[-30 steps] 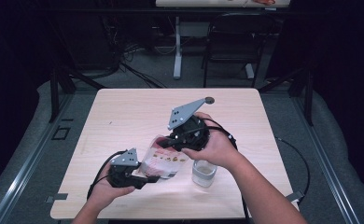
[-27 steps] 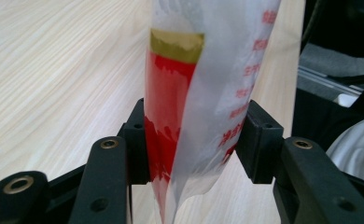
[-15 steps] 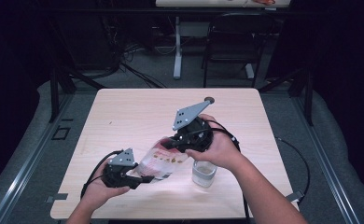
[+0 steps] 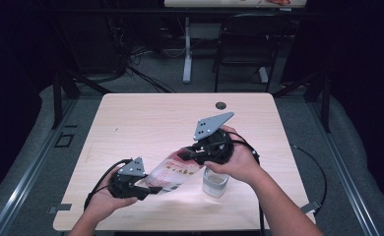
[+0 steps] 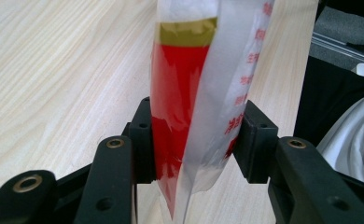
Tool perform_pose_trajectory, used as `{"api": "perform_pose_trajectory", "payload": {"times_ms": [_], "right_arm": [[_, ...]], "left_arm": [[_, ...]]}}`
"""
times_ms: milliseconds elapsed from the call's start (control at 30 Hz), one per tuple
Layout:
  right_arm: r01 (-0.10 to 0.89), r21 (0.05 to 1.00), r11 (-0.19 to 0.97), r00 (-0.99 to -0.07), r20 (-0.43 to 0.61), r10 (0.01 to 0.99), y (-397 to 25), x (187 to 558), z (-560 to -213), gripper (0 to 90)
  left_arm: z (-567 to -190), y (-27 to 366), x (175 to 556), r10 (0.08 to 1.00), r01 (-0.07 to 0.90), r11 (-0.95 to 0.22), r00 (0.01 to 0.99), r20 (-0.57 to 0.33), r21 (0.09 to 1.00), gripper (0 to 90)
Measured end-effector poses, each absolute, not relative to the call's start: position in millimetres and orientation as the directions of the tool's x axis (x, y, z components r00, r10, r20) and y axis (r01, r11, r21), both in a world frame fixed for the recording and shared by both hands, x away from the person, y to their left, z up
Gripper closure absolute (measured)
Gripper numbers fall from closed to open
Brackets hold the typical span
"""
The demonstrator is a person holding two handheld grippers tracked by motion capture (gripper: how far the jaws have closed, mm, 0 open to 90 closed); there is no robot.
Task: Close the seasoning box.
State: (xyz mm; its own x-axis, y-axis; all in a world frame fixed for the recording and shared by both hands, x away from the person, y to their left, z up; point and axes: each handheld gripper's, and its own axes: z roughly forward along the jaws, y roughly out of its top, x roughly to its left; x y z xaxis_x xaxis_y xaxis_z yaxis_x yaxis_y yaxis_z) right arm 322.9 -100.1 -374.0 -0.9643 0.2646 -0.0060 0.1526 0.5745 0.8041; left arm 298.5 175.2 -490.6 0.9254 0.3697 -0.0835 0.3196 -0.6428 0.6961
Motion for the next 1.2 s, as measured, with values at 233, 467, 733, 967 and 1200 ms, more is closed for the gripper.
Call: {"api": "perform_pose_trajectory", "payload": {"times_ms": [233,467,733,967,1200], "right_arm": [[0.163,0.813,0.559,-0.959,-0.002,0.284,-108,321,-378,80.0],[0.181,0.819,0.545,-0.949,0.000,0.316,-116,318,-383,76.6],[0.199,0.823,0.531,-0.939,0.006,0.344,-129,315,-392,77.4],[0.200,0.830,0.520,-0.938,0.009,0.346,-137,313,-403,86.3],[0.201,0.830,0.519,-0.938,0.010,0.347,-138,314,-408,88.2]], "left_arm": [[-487,173,298,0.367,0.319,-0.650,0.927,-0.083,0.689,57.9],[-486,180,295,0.378,0.327,-0.649,0.922,-0.082,0.687,58.2],[-487,185,294,0.379,0.335,-0.653,0.921,-0.090,0.679,58.3],[-485,184,294,0.375,0.335,-0.672,0.923,-0.087,0.661,58.5],[-483,185,295,0.380,0.343,-0.675,0.920,-0.091,0.653,58.8]]}}
